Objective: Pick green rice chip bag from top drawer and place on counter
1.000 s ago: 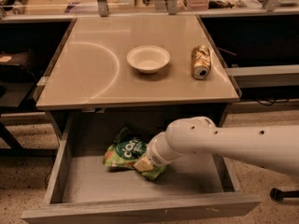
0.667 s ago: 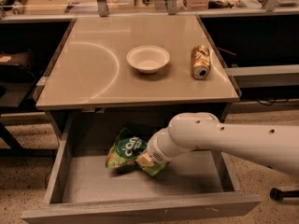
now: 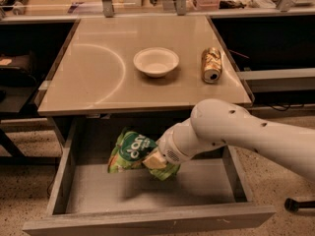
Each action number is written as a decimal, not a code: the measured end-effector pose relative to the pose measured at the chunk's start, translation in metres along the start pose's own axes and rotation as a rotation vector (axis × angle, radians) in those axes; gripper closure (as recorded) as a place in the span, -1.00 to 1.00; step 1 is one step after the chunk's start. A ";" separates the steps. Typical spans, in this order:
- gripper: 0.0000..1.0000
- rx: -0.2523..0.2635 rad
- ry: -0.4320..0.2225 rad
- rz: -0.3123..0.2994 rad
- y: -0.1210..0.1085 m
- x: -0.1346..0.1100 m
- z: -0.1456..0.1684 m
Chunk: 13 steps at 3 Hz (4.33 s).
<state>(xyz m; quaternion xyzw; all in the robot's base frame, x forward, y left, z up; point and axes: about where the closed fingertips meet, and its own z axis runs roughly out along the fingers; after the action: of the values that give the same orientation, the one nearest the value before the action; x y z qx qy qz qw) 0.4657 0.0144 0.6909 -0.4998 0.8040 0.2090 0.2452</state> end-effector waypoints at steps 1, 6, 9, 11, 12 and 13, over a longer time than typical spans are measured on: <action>1.00 -0.059 -0.008 -0.034 0.030 -0.021 -0.042; 1.00 -0.066 0.042 -0.104 0.096 -0.108 -0.110; 1.00 -0.075 -0.004 -0.203 0.055 -0.200 -0.086; 1.00 -0.059 0.001 -0.173 0.003 -0.232 -0.066; 1.00 -0.049 0.009 -0.146 -0.029 -0.251 -0.054; 1.00 -0.045 0.017 -0.133 -0.049 -0.268 -0.043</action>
Offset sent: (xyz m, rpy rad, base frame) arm -0.0443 0.0068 0.0777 0.0634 0.0205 0.1022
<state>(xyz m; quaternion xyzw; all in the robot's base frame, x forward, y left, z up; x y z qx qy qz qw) 0.6034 0.1570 0.8820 -0.5591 0.7663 0.2059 0.2405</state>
